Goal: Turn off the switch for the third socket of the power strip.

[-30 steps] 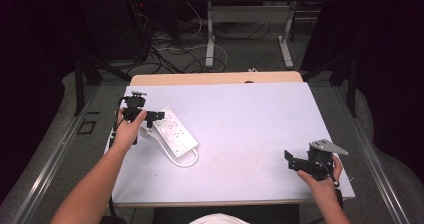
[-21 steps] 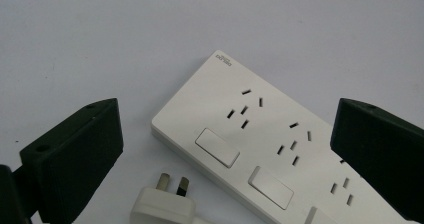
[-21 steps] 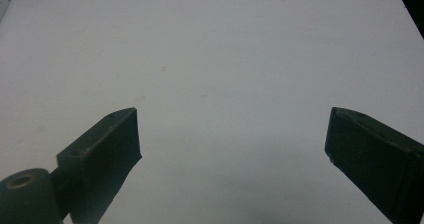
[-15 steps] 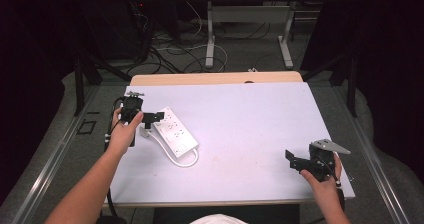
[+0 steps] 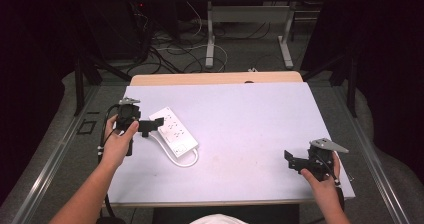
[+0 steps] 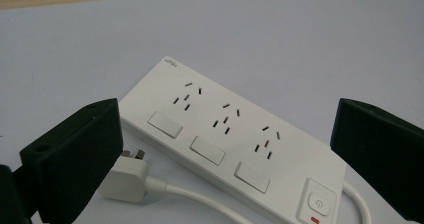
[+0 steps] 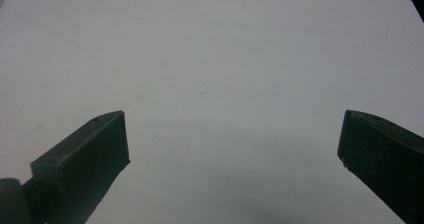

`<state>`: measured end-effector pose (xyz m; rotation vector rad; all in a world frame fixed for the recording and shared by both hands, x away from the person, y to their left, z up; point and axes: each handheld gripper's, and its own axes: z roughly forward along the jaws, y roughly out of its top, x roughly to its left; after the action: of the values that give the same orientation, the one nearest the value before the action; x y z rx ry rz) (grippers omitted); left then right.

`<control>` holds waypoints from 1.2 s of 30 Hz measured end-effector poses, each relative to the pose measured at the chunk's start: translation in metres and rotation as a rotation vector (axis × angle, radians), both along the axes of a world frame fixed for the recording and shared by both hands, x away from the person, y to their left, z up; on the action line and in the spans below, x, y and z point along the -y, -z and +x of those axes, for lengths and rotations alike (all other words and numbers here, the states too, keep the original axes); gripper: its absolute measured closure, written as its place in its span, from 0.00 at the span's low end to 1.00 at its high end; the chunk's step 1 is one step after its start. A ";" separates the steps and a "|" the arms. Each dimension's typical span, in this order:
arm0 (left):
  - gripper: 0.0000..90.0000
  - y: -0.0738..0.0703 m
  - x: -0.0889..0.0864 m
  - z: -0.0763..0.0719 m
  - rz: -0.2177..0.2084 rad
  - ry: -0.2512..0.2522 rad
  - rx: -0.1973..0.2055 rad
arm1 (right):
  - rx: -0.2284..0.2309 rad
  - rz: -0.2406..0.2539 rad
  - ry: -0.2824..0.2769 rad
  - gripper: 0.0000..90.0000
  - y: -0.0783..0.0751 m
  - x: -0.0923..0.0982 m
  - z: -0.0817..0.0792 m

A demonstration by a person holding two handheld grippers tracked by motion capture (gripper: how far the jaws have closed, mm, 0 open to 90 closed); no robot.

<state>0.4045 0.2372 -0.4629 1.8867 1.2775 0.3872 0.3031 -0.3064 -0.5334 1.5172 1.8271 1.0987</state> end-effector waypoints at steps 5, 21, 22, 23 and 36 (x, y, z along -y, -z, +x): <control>0.00 -0.004 -0.006 -0.015 -0.029 0.000 0.023 | 0.001 0.002 -0.001 0.00 0.000 -0.001 0.000; 0.00 0.008 -0.019 -0.059 -0.051 0.025 0.085 | 0.003 0.002 0.003 0.00 0.000 -0.002 0.000; 0.00 0.010 -0.019 -0.061 -0.049 0.029 0.087 | 0.004 -0.002 -0.007 0.00 0.000 -0.001 0.000; 0.00 0.011 -0.019 -0.063 -0.047 0.028 0.091 | 0.005 -0.002 -0.007 0.00 -0.001 -0.001 0.000; 0.00 0.035 -0.017 -0.077 -0.003 0.038 0.078 | 0.000 0.002 0.000 0.00 0.000 -0.002 0.000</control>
<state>0.3272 0.2537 -0.4983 1.8721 1.1884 0.4349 0.3026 -0.3046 -0.5335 1.5182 1.8264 1.1015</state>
